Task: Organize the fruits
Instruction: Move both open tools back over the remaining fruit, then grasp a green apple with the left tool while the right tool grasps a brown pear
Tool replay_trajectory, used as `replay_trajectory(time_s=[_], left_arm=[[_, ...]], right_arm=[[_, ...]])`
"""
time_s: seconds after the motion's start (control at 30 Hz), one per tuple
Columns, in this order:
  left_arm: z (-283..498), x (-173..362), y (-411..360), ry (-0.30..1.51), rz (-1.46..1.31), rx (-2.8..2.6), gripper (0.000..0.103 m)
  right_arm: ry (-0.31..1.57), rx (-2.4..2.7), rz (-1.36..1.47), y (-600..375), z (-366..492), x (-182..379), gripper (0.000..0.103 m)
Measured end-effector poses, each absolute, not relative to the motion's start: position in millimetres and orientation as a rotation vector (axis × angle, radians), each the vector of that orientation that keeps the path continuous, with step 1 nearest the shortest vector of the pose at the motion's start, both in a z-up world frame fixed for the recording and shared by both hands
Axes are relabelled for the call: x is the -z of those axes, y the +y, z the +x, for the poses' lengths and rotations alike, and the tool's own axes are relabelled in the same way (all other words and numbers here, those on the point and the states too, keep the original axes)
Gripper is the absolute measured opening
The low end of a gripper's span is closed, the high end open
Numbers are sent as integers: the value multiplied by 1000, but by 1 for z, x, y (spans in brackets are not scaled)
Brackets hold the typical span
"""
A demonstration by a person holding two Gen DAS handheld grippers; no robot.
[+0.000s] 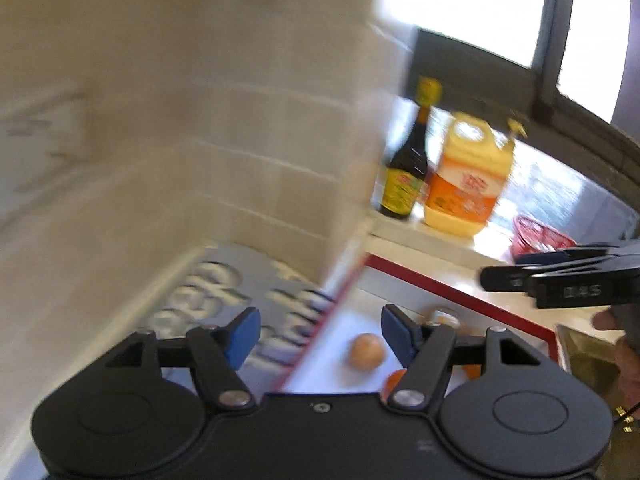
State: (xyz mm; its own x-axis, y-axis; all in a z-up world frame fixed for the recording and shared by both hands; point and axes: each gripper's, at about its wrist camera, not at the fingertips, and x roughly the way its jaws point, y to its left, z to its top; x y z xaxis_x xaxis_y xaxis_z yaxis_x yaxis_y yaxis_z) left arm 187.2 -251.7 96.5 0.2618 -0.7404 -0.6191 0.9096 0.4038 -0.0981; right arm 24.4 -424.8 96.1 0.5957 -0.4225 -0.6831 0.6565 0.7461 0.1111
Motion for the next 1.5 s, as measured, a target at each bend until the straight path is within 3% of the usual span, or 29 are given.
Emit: replay_trajectory(time_s=[0.27,0.5,0.83,1.33,1.37,1.43,1.5], left_arm=[[201,-129,-124,587,142,912,80],[221,-74,-68,733,71,794,80],[240,26,-61,939,154,726,80],[245,44,-74,919,157,733,79],[245,45,-77,911,161,734,78],[245,47,-80,900,175,733,64],[245,48,-81,897,180,736,61]], right_arm=[[635,372,397,-355,41,-122,70],[777,200,463,-311,70,-65,70],[937,144,540,-277,93,21,77],[972,152,465,-268,119,52,75],[968,156,462,-268,118,53,74],[963,162,449,-267,118,52,67],[961,161,442,-266,119,52,65]])
